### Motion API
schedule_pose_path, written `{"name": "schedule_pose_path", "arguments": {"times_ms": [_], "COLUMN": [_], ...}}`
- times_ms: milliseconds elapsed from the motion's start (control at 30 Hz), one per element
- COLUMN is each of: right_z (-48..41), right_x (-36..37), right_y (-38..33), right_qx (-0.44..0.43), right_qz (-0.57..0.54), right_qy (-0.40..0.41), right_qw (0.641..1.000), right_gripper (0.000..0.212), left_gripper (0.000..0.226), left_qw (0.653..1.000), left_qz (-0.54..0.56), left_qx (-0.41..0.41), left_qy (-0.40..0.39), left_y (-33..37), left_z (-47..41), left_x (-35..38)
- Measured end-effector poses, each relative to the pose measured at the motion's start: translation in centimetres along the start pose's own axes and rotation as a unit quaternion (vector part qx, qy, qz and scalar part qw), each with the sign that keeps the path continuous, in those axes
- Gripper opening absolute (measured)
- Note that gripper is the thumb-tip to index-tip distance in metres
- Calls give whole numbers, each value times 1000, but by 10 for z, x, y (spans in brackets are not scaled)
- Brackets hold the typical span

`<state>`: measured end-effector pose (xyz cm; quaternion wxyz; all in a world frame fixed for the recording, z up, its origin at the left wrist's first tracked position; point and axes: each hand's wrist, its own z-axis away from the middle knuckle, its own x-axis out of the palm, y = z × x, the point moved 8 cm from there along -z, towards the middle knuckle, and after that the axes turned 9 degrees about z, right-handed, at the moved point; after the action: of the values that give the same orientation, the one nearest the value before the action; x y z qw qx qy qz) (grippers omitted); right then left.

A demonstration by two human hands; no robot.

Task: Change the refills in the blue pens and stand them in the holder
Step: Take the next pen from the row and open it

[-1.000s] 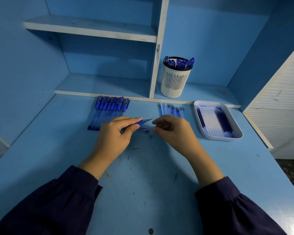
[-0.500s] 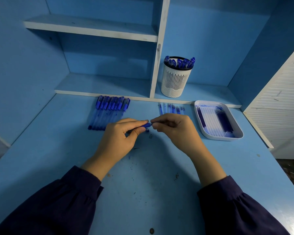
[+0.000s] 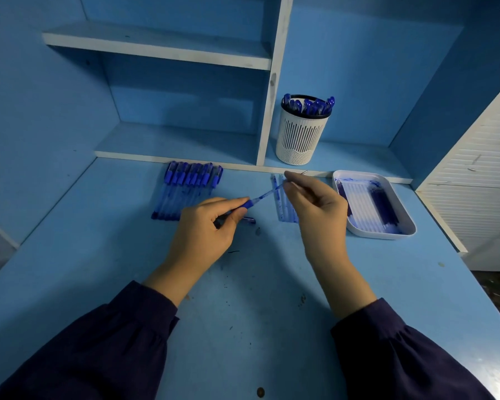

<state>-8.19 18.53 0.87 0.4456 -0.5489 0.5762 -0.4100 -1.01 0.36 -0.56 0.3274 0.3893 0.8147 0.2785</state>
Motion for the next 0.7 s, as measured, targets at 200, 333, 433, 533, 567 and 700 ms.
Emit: {"name": "schedule_pose_path", "arguments": {"times_ms": [200, 333, 433, 533, 567, 700], "right_z": [-20, -47, -67, -76, -79, -88], "right_x": [-20, -34, -24, 3, 11, 36], "right_y": [7, 10, 12, 19, 22, 33], "right_qx": [50, 54, 61, 79, 77, 50], "right_qz": [-89, -132, -55, 61, 108, 247], "right_qy": [69, 79, -15, -141, -170, -227], "right_qw": [992, 987, 997, 985, 976, 941], "right_gripper": [20, 20, 20, 21, 23, 24], "left_gripper": [22, 22, 22, 23, 23, 26], "left_qw": [1000, 1000, 1000, 999, 999, 999], "left_qz": [4, 4, -3, -6, -9, -18], "left_qx": [-8, -9, 2, 11, 13, 24], "left_qy": [-1, 6, 18, 31, 36, 45], "left_y": [-3, -4, -4, -5, -5, -7], "left_z": [-1, -3, -6, -11, -12, -16], "left_x": [-1, 0, 2, 3, 3, 4]}}
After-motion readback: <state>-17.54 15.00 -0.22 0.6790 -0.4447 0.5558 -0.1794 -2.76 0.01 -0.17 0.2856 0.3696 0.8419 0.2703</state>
